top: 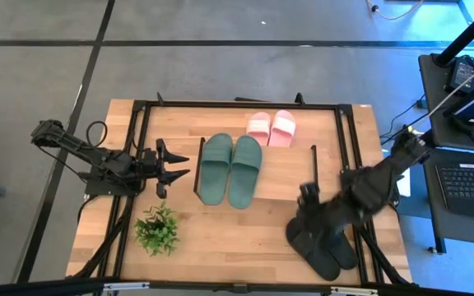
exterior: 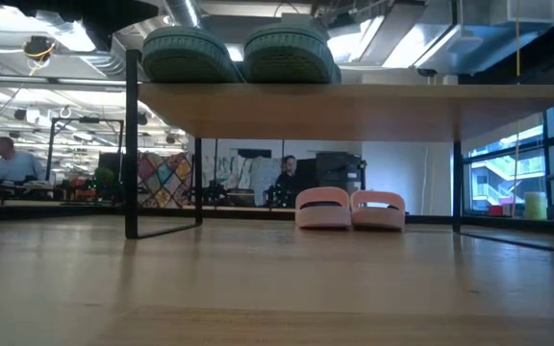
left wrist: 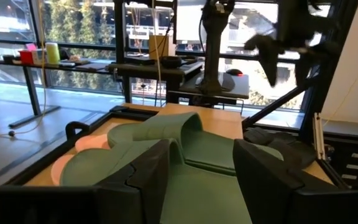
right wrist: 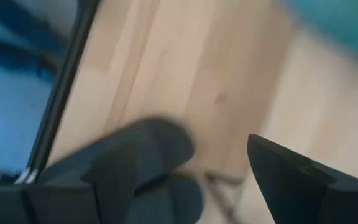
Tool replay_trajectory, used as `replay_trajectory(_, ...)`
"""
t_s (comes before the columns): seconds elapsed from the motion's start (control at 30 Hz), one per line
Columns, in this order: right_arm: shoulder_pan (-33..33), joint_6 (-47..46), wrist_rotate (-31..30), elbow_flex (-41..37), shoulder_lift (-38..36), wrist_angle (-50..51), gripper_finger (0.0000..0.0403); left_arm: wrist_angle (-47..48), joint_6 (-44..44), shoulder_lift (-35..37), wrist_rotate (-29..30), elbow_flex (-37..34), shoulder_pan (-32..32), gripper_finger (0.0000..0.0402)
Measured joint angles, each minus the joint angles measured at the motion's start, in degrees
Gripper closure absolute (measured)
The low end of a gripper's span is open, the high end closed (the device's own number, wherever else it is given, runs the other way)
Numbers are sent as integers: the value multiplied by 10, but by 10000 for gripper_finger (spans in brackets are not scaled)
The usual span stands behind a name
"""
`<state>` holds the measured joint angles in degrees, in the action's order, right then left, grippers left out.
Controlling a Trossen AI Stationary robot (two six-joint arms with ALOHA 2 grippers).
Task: Pick and place slides into the shelf
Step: Put the left black slipper under the shelf
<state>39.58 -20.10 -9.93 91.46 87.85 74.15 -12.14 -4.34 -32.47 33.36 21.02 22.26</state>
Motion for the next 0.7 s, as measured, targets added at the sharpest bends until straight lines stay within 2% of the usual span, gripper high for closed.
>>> replay_trajectory(0.2,76,-39,10,0,83,43,111,-1,32,0,23,0,0,231)
replay_trajectory(0.37,105,-76,10,0,130,61,111,-1,35,0,41,0,0,231)
replay_trajectory(0.7,134,-67,9,0,214,-17,111,-1,34,0,41,0,0,231)
